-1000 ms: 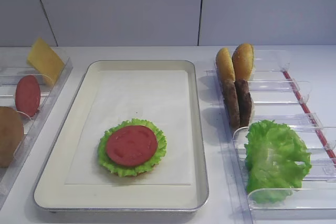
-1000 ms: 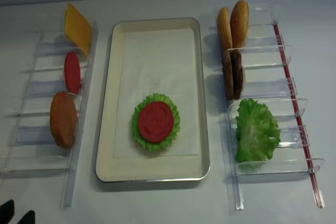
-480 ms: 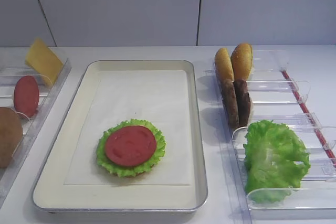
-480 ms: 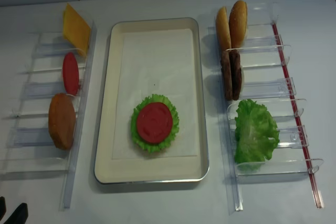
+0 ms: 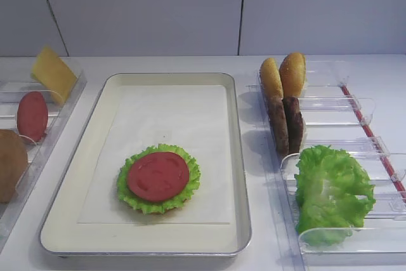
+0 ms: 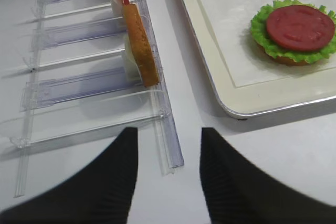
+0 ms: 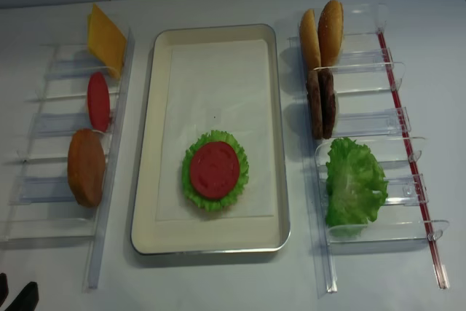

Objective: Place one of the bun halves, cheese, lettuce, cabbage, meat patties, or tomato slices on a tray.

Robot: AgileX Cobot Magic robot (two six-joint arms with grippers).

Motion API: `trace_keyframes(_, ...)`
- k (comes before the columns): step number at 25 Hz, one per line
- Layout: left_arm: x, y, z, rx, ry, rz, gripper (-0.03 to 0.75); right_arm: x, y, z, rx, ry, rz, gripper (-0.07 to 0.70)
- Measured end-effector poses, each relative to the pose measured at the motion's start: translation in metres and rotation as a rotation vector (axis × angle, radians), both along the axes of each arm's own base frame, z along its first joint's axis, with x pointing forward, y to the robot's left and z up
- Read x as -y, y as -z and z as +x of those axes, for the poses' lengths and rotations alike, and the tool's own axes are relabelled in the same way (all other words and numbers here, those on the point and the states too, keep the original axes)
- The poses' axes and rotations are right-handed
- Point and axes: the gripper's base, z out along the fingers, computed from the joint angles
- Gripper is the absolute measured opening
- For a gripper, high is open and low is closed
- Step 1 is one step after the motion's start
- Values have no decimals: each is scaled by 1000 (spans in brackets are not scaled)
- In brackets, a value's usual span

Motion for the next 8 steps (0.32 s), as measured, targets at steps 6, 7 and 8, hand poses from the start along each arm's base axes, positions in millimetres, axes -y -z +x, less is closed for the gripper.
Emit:
trace_keyframes(6, 0, 0, 0, 0, -1, -1, 265, 0, 0, 0, 0, 0, 0, 414)
trace_keyframes(7, 0, 0, 0, 0, -1, -1, 265, 0, 0, 0, 0, 0, 0, 414)
trace_keyframes(8, 0, 0, 0, 0, -1, -1, 265, 0, 0, 0, 0, 0, 0, 414)
